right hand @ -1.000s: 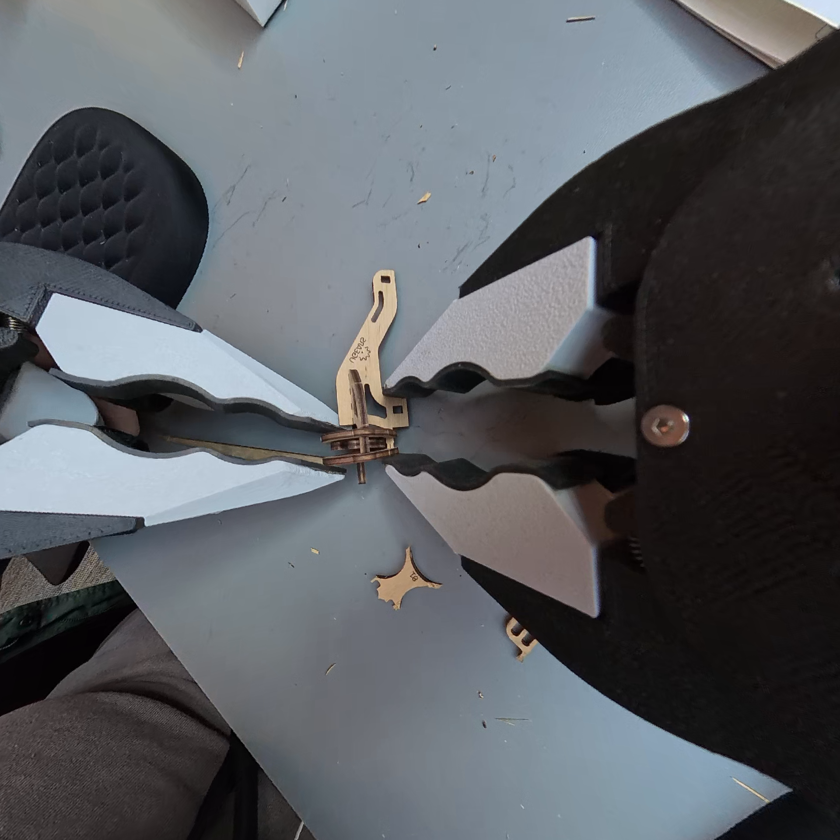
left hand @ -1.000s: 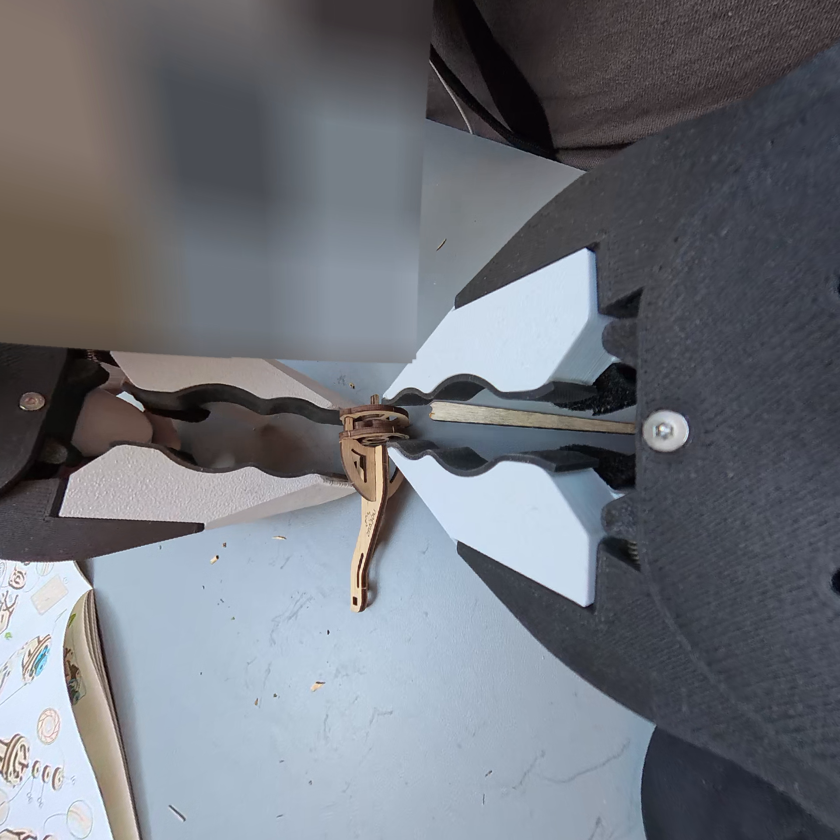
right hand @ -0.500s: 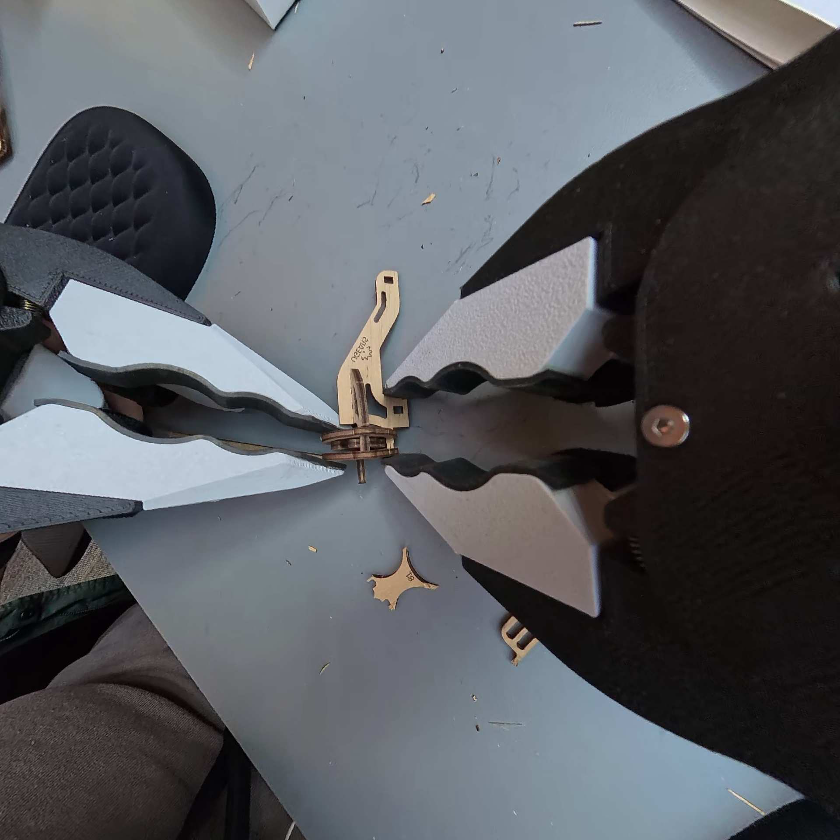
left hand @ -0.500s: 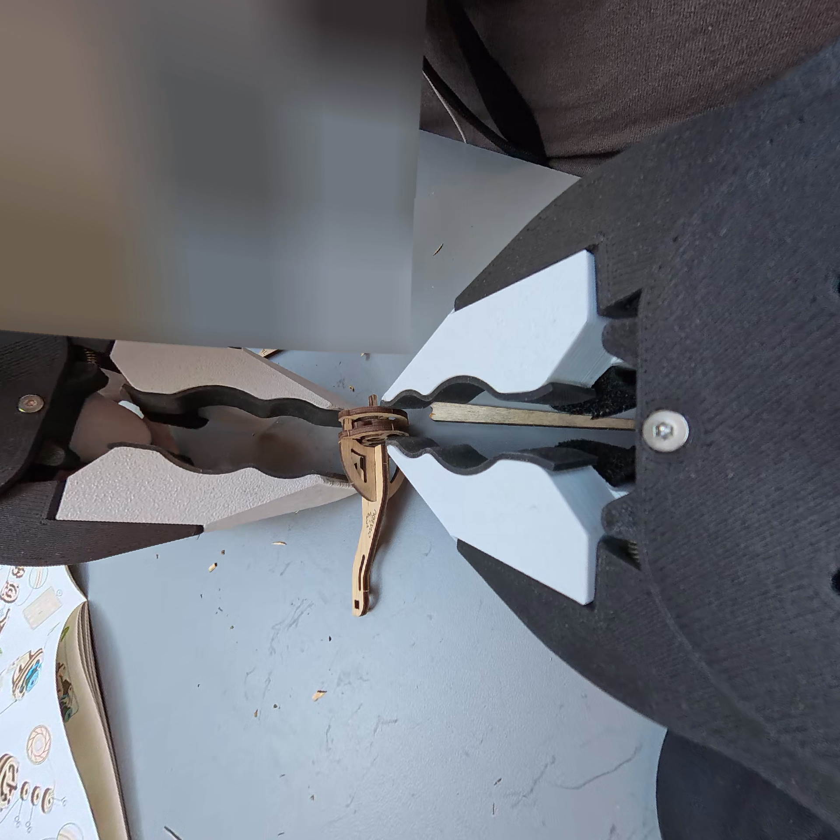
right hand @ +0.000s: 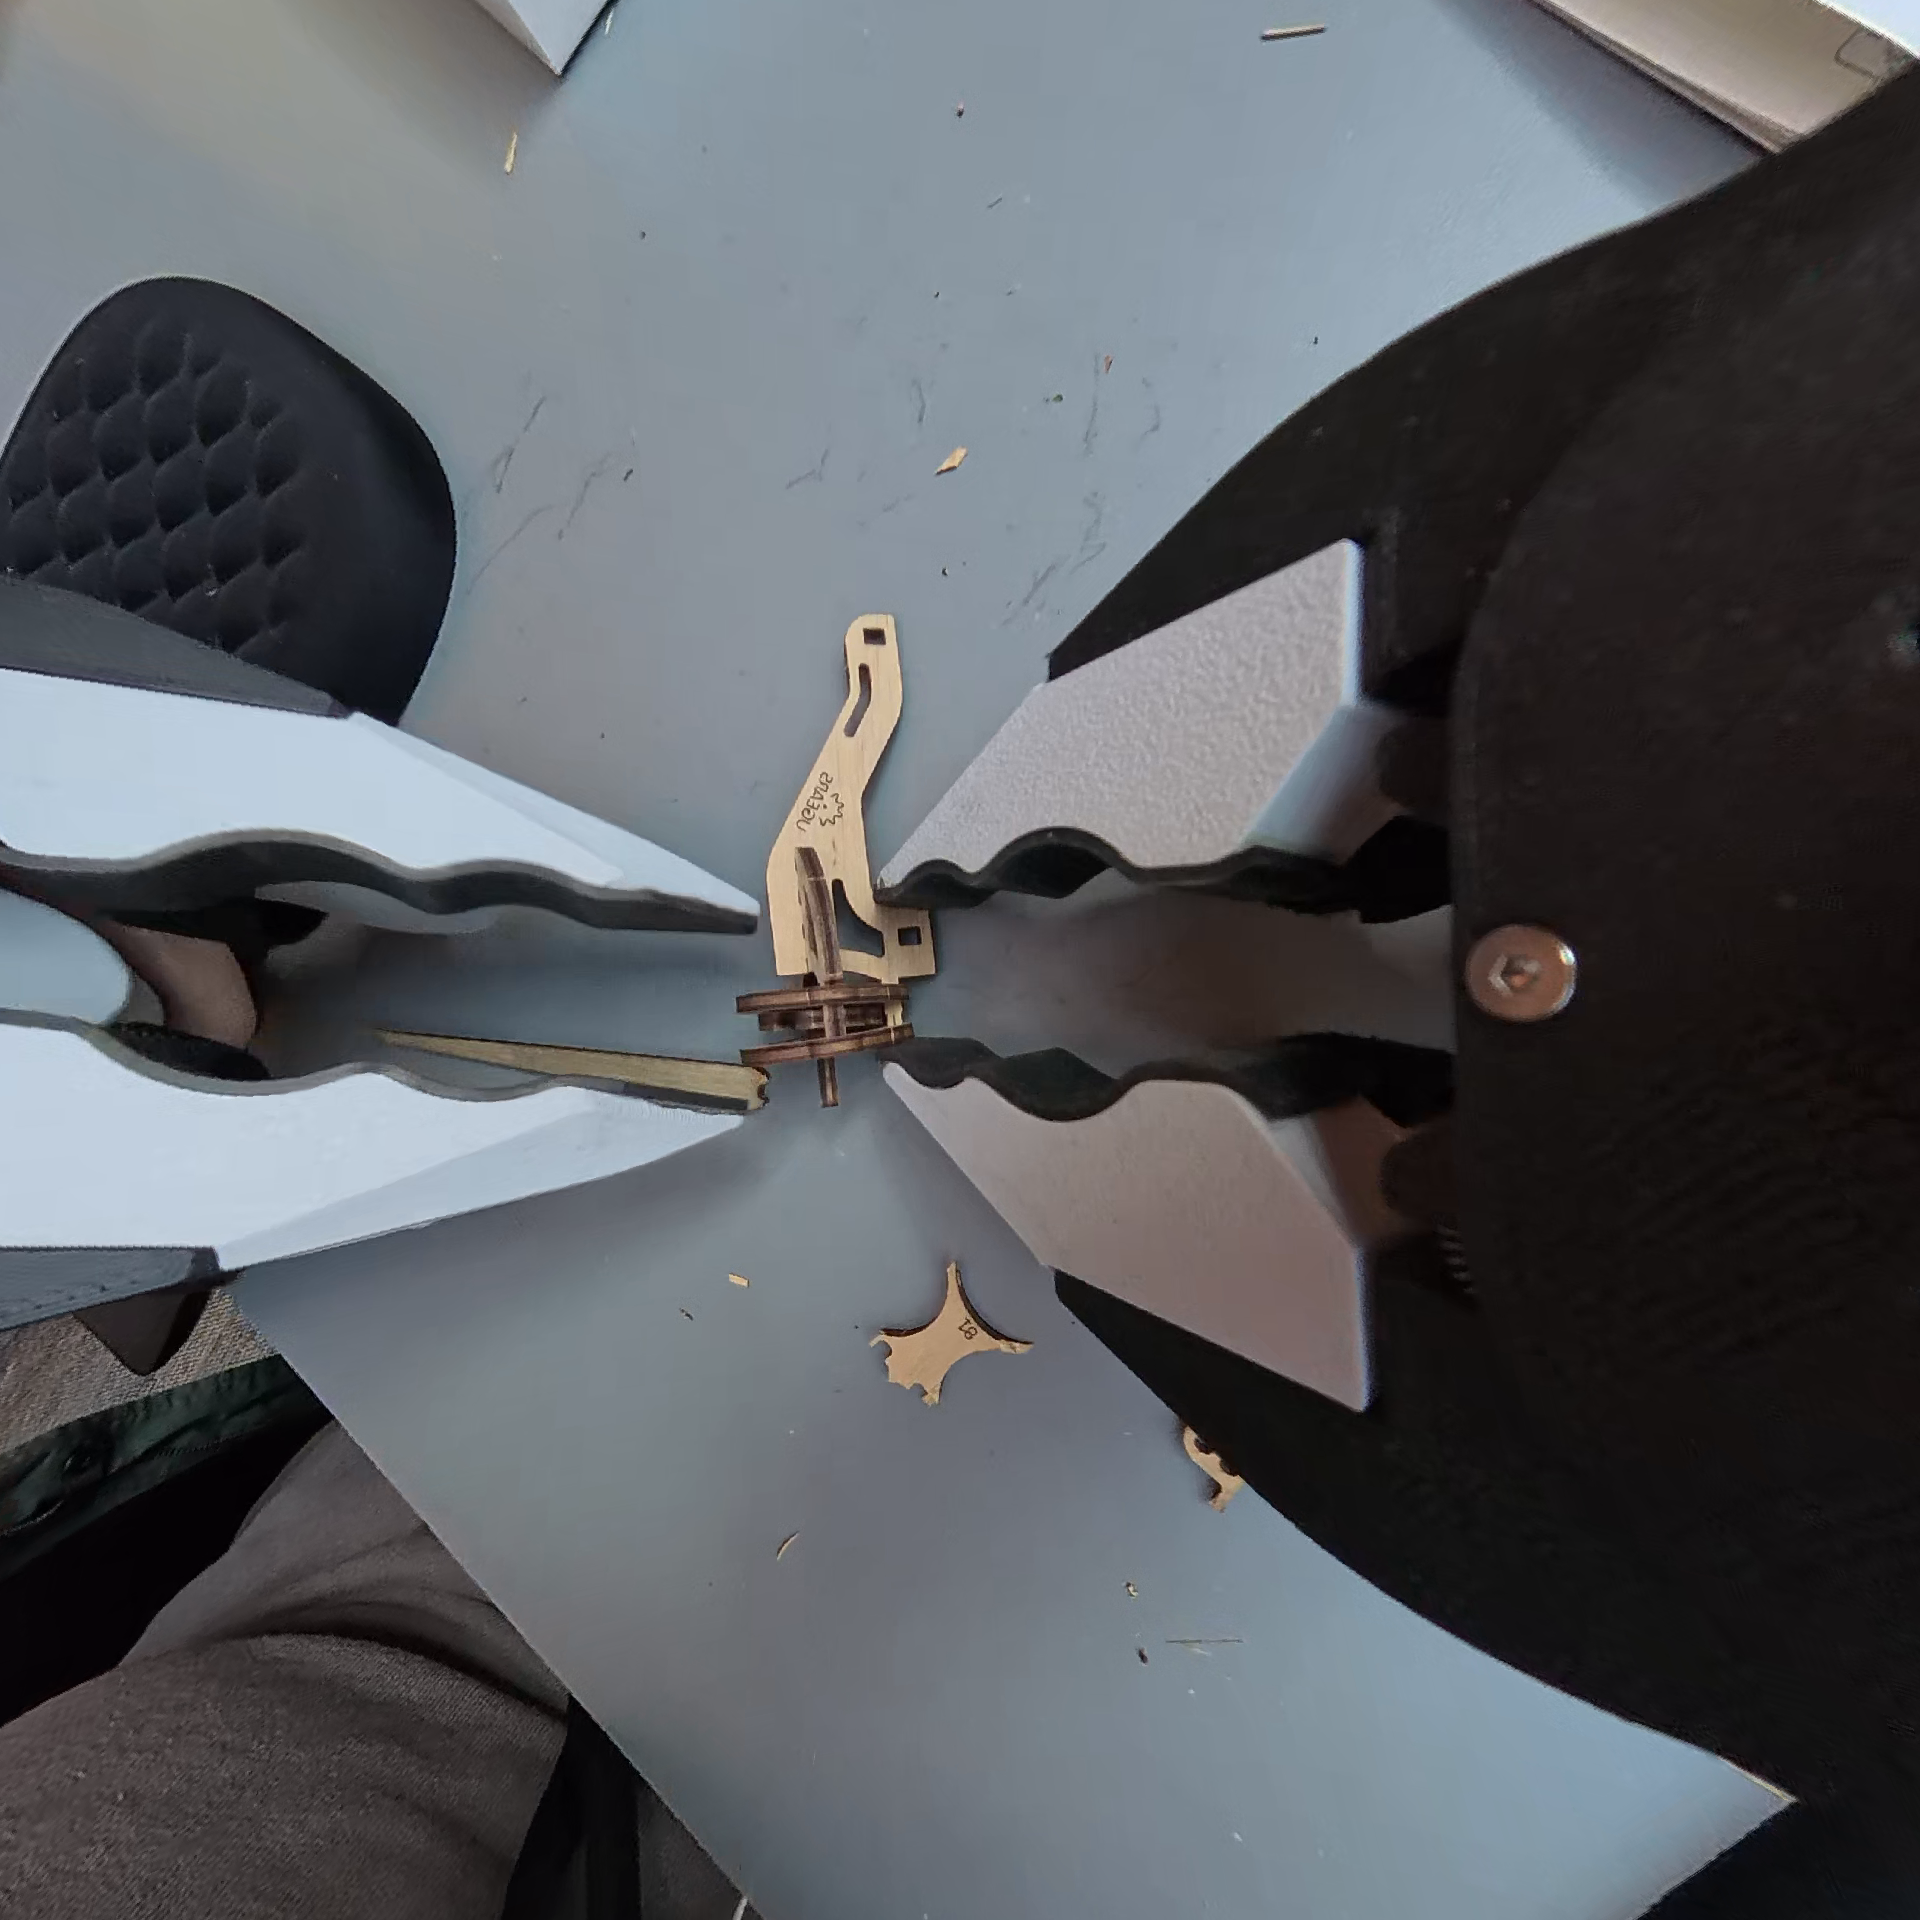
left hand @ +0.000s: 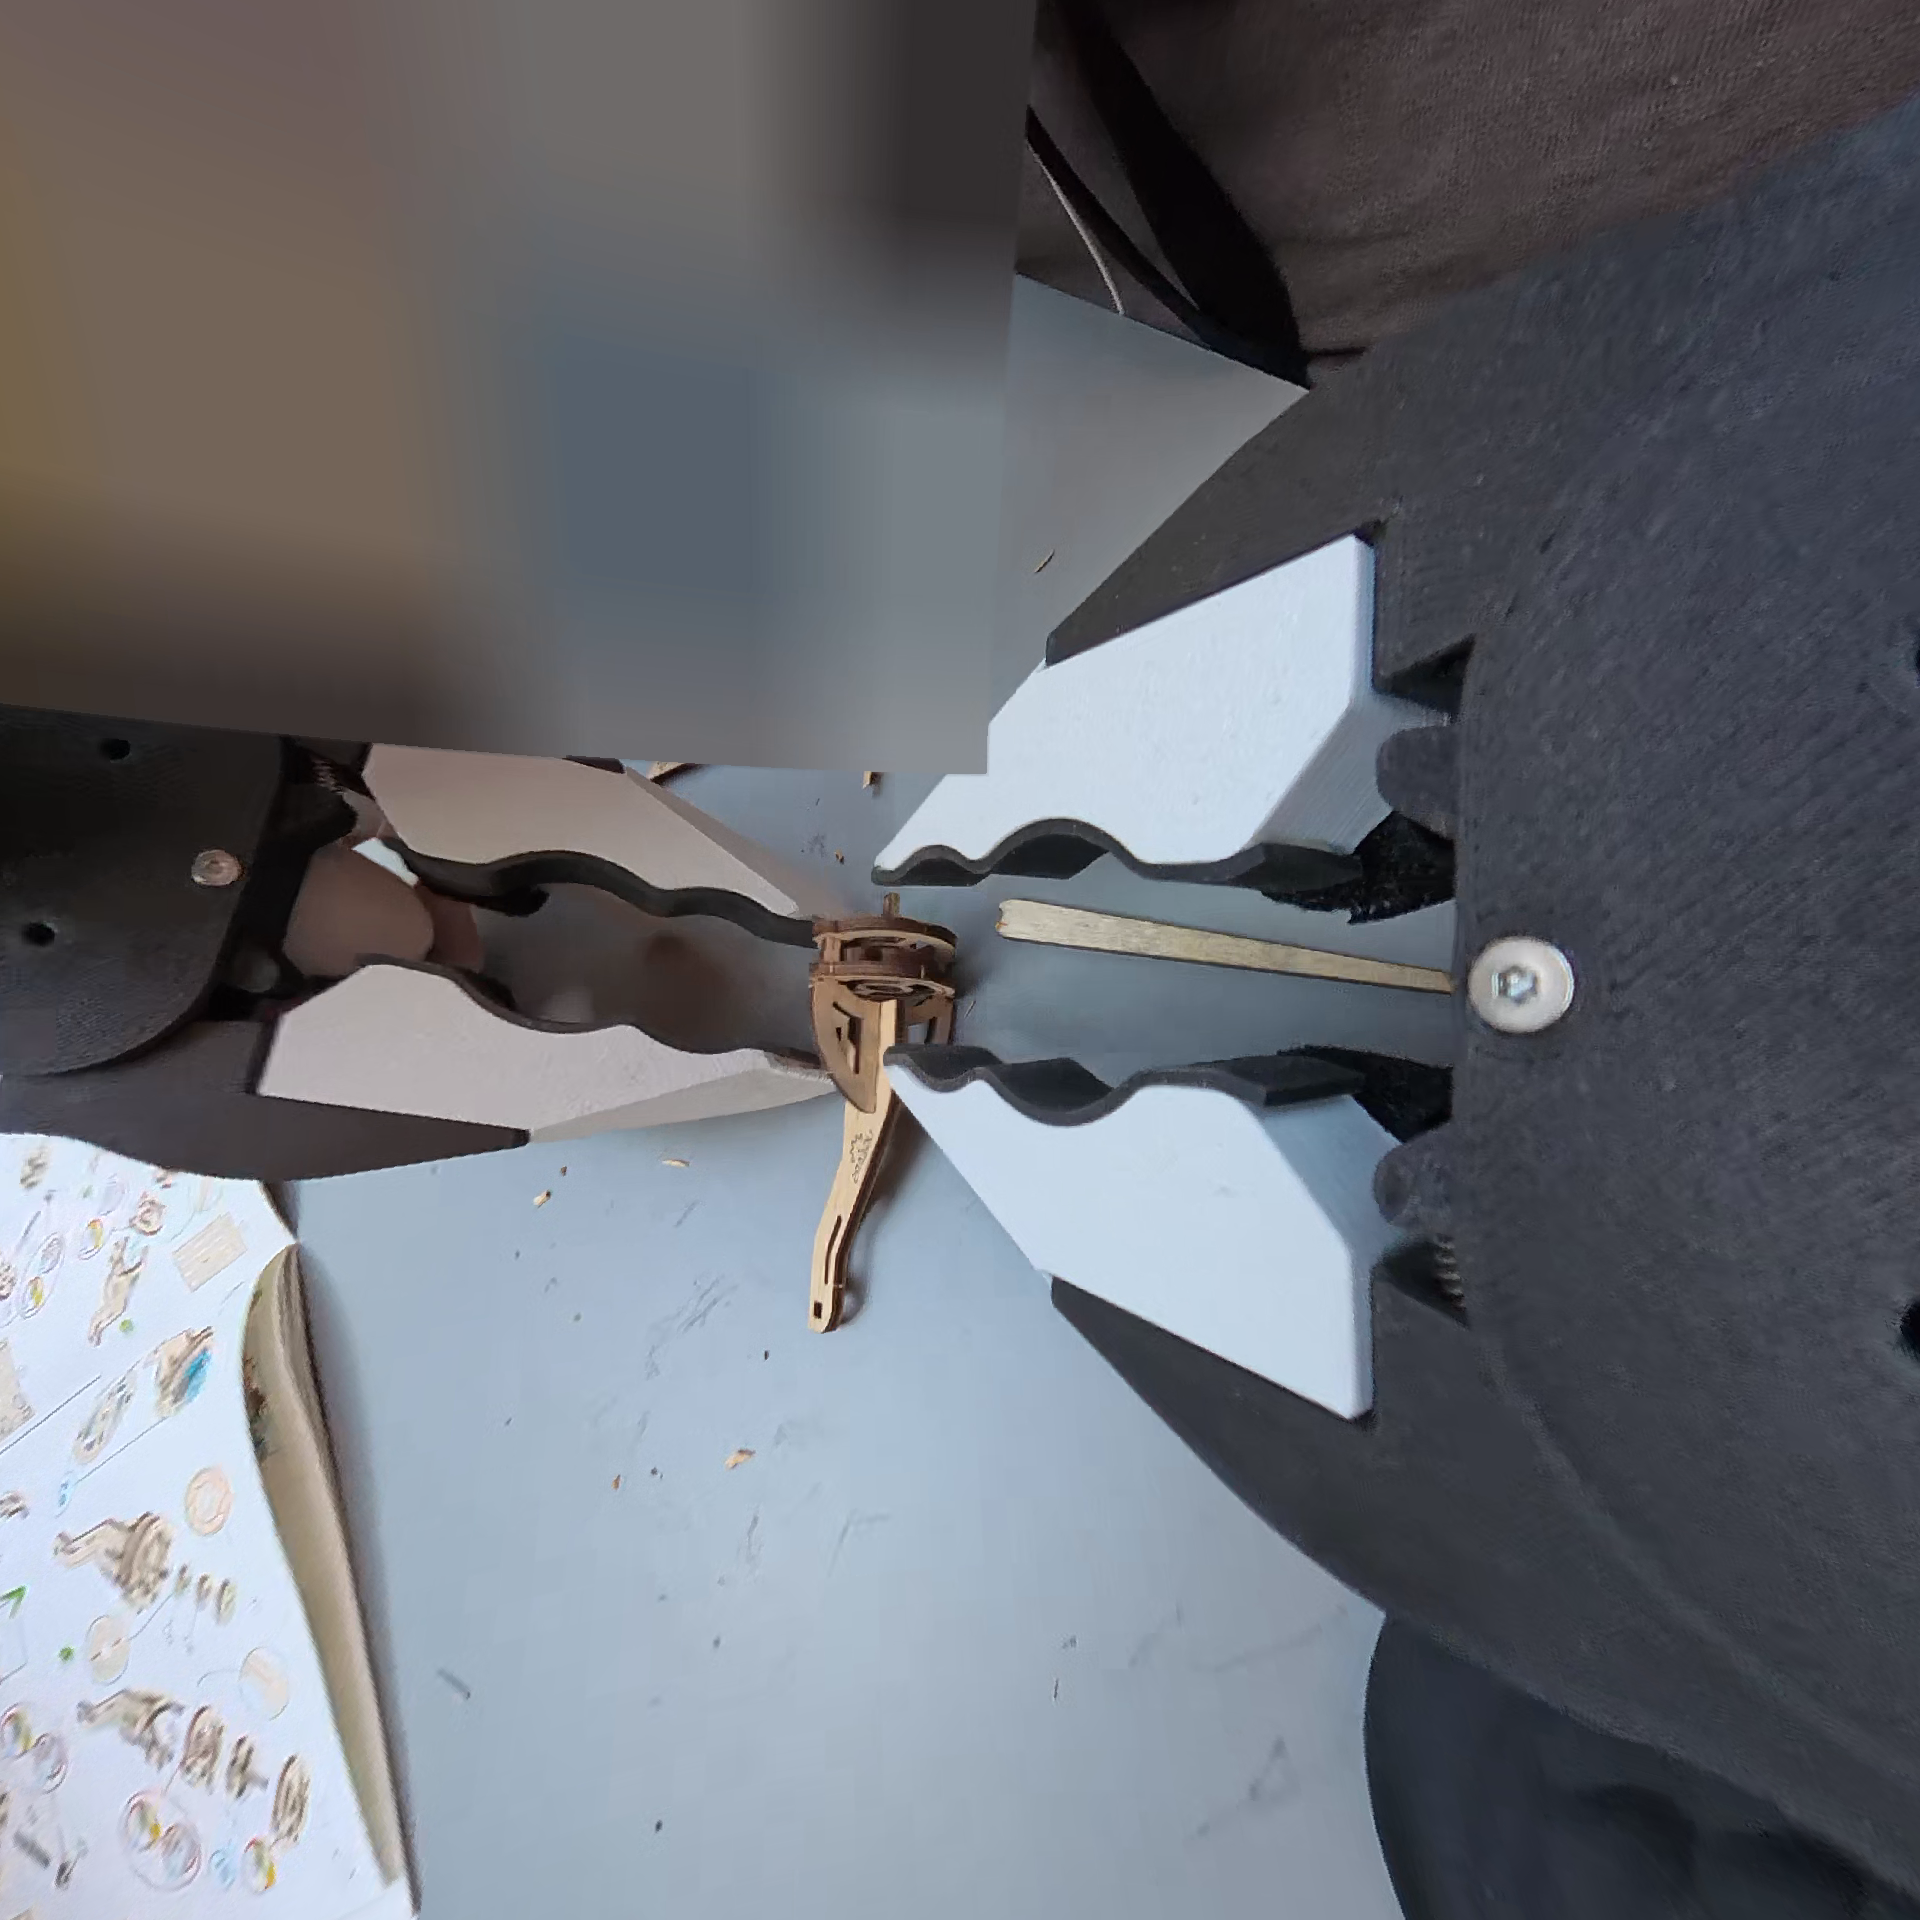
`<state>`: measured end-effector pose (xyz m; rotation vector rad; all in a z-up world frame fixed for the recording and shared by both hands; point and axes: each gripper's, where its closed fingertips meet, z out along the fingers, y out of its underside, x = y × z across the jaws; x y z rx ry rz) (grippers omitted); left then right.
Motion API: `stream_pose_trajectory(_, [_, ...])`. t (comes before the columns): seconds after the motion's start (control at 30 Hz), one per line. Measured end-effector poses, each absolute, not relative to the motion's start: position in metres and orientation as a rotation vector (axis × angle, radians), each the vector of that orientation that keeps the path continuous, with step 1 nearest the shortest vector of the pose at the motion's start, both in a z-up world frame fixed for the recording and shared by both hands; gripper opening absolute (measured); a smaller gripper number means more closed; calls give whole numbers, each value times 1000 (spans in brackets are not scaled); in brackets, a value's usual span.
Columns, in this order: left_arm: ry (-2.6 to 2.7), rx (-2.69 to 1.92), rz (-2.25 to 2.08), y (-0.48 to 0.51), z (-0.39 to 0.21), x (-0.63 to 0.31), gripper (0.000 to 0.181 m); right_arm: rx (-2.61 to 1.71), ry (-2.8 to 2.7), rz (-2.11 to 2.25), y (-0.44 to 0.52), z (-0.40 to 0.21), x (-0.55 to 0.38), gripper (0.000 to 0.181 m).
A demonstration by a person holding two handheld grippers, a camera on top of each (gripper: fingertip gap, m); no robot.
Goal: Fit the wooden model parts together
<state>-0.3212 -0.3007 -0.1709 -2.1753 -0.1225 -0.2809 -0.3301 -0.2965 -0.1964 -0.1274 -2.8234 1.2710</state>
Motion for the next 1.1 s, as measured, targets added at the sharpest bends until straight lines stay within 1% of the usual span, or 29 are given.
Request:
stream_pose_trajectory(0.1, [-80, -2141, -209, -298, -157, -323, 28, -140, -2821, 1271, -297, -196, -331, 25])
stream_pose_trajectory(0.17, [-15, -2129, -141, -294, -154, -323, 30, -152, -2820, 1273, -297, -196, -331, 25])
stream_pose_trajectory(0.3, [89, -2158, -17, -287, -165, -324, 35, -155, -2818, 1274, -297, -196, -331, 25])
stream_pose_trajectory(0.4, [68, -2148, -76, -283, -169, -323, 33, -153, -2815, 1269, -297, -196, -331, 25])
stream_pose_trajectory(0.63, [53, -2161, -61, -282, -180, -329, 37, -149, -2815, 1271, -298, -196, -331, 25])
stream_pose_trajectory(1.1, [49, -2161, -45, -282, -180, -328, 32, -161, -2816, 1281, -298, -196, -331, 25])
